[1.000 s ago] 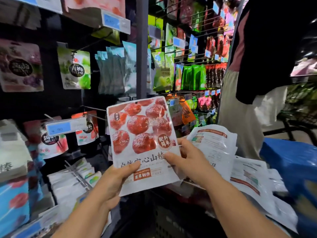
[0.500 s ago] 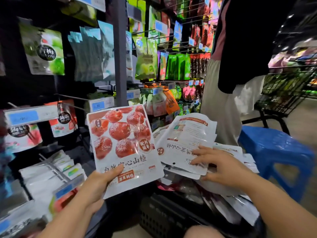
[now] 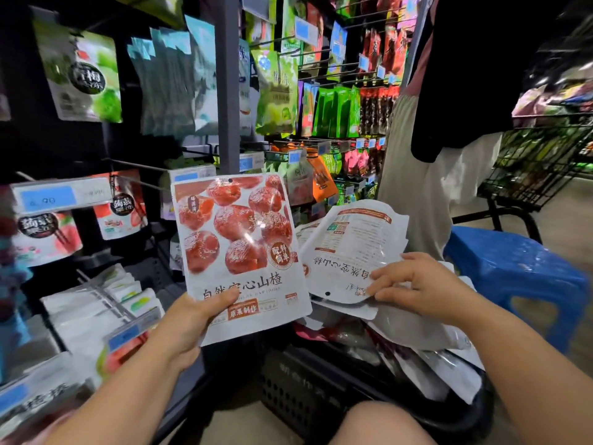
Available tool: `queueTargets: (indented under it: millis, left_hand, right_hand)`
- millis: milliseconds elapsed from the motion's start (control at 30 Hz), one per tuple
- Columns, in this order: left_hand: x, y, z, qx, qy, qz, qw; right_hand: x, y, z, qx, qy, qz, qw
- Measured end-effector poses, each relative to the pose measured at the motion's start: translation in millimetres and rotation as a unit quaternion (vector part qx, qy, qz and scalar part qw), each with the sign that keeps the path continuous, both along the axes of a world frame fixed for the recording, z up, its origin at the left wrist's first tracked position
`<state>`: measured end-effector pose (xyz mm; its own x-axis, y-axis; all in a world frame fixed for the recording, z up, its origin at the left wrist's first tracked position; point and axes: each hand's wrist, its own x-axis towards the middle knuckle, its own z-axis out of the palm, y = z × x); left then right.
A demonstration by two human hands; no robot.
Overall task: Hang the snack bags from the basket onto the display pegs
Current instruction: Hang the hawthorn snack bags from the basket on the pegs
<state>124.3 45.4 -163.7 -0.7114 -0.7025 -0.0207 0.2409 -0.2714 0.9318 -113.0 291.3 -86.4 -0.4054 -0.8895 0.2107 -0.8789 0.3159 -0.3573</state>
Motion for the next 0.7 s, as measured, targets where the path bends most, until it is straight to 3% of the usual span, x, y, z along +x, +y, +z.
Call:
queueTargets:
  millis: [300, 533, 700]
  left_hand:
    - [7.2, -13.6, 12.1, 0.012, 0.071, 0.037, 0.997]
    - [8.9, -25.7, 35.1, 0.036, 0.079, 0.08, 0.993]
    - [-1.9, -24.3, 51.5, -0.008, 0.083, 0.128, 0.988]
  right_hand:
    - [15.4, -8.4, 21.4, -0.257, 0.025, -0.046, 0.965]
    - [18.7, -32.8, 62.7, -0.497, 0.057, -0.105, 0.86]
    - [16.1, -55.6, 100.2, -0.572, 0.061, -0.156, 0.803]
